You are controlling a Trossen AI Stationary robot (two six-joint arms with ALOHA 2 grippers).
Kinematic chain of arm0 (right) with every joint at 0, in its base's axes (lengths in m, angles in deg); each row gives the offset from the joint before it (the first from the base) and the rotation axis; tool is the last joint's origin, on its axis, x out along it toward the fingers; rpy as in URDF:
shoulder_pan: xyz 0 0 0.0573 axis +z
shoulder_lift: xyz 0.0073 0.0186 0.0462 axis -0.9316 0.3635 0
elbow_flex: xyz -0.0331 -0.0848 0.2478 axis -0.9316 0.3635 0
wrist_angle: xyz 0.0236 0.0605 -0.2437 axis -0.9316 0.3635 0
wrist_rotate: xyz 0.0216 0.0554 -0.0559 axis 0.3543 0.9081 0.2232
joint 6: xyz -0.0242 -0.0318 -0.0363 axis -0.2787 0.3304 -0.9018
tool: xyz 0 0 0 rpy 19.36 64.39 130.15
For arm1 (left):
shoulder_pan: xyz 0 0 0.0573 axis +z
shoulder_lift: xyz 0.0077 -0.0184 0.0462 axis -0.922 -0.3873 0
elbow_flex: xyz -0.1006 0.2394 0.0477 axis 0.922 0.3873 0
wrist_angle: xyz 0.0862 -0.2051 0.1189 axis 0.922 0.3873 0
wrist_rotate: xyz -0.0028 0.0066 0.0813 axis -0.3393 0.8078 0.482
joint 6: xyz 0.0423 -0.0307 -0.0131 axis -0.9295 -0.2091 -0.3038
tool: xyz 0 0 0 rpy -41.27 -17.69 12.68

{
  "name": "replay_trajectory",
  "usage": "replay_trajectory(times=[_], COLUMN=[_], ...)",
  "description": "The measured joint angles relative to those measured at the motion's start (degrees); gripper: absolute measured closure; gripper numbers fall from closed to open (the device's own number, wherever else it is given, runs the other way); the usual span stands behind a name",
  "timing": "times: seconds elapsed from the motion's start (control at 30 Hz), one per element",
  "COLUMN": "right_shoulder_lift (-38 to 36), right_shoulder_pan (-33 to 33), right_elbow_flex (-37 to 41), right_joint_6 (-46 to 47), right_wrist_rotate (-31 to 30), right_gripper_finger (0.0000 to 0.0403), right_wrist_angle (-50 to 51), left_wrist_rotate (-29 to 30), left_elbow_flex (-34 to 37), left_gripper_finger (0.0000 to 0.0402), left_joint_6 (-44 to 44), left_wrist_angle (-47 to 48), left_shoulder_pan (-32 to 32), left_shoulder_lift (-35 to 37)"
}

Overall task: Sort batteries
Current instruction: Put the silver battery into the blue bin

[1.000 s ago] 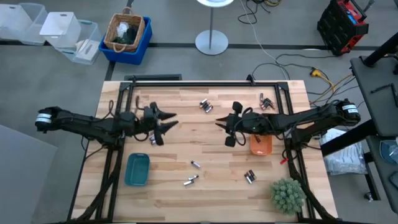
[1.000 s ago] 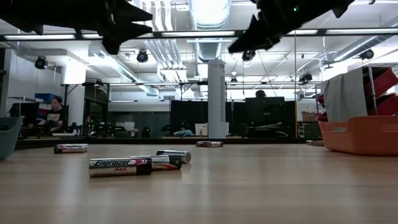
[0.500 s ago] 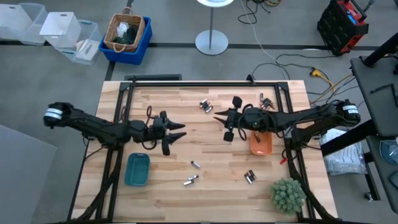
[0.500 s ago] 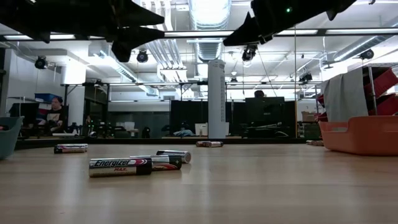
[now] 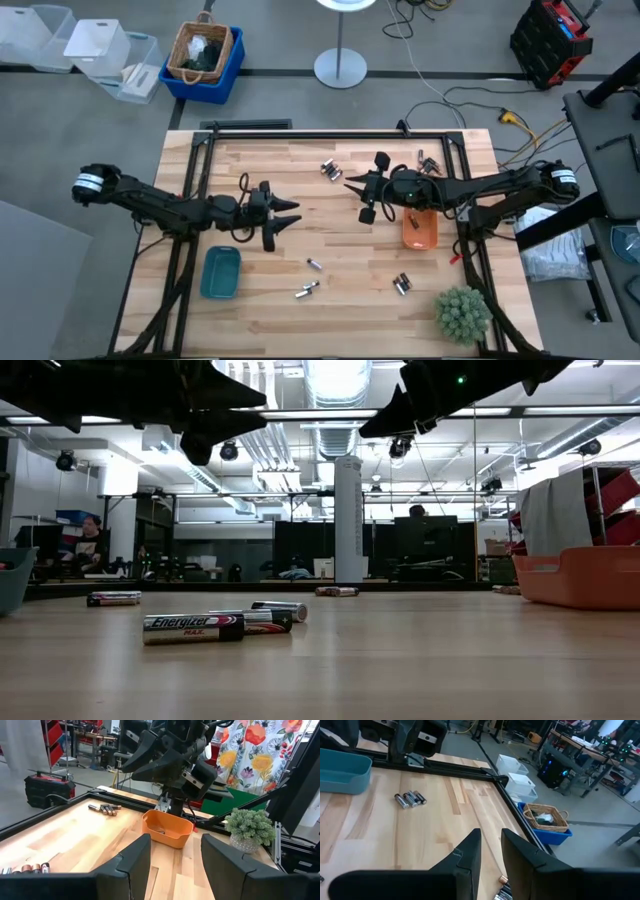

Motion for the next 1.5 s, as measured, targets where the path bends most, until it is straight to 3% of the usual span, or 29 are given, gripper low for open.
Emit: replay_trajectory(times=[0.2, 0.37, 0.43, 0.93, 1.17, 1.5], right_shoulder_lift=[-0.01, -0.02, 0.00, -0.02, -0.60, -2.44], right_shoulder_pan=[0.00, 0.00, 0.00, 0.04, 0.41, 8.74], right_elbow_flex=[0.00, 0.00, 0.00, -0.11, -0.61, -5.35], right_joint_6=[0.71, 0.85, 0.85, 1.03, 5.82, 11.80], right_wrist_rotate=[0.00, 0.00, 0.00, 0.00, 1.59, 4.79], right_gripper_finger=[0.0335, 0.0335, 0.0335, 0.0335, 0.0335, 0.0335], right_wrist_angle=[0.40, 0.39, 0.39, 1.38, 6.29, 15.97], left_wrist_rotate=[-0.82, -13.72, -15.93, -16.03, -16.03, -15.96], left_elbow_flex=[0.00, 0.00, 0.00, 0.00, 0.00, 0.00], left_gripper_finger=[0.0247, 0.0247, 0.0247, 0.0247, 0.0247, 0.0247], left_joint_6=[-1.15, -2.45, -1.86, 3.11, 3.47, 1.62], left_wrist_angle=[0.06, 3.02, 4.25, 10.78, 11.88, 11.29], left_shoulder_pan=[-0.13, -1.38, -2.26, -5.25, -5.46, -5.46], left_shoulder_lift=[0.01, 0.03, 0.03, 0.03, -0.62, -1.45])
